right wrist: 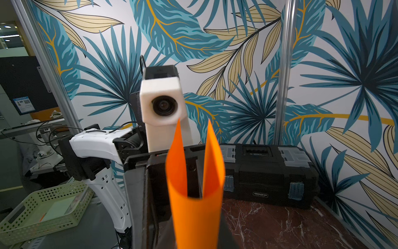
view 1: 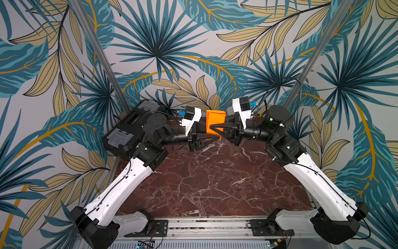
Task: Fold the square paper along the opposite sides
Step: Fold the paper.
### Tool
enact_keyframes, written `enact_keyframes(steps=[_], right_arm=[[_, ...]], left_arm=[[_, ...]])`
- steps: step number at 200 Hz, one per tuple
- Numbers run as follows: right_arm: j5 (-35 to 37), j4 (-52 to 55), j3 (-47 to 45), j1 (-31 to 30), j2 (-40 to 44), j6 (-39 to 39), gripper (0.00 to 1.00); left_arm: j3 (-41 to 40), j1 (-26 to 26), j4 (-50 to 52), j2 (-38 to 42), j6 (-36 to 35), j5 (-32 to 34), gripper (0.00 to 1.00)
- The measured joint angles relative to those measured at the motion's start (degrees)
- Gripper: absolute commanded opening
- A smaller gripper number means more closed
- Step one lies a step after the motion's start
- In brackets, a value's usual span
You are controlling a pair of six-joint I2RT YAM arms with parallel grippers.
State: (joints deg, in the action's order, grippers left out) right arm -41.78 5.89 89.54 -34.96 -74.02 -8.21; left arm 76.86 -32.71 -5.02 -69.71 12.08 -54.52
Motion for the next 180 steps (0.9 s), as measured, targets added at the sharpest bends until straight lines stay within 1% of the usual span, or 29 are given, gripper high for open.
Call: enact_keyframes(steps=[34, 180], right_arm=[[0.6, 0.7, 0.0, 0.0, 0.0, 0.8, 0.22], [0.4, 0.4, 0.0, 0.0, -0.5, 0.3, 0.22]], left_arm=[[0.0, -0.1, 0.1, 1.2, -0.3, 0.1, 0.46], [0.0, -0.1, 0.3, 1.2, -0.3, 0.2, 0.47]])
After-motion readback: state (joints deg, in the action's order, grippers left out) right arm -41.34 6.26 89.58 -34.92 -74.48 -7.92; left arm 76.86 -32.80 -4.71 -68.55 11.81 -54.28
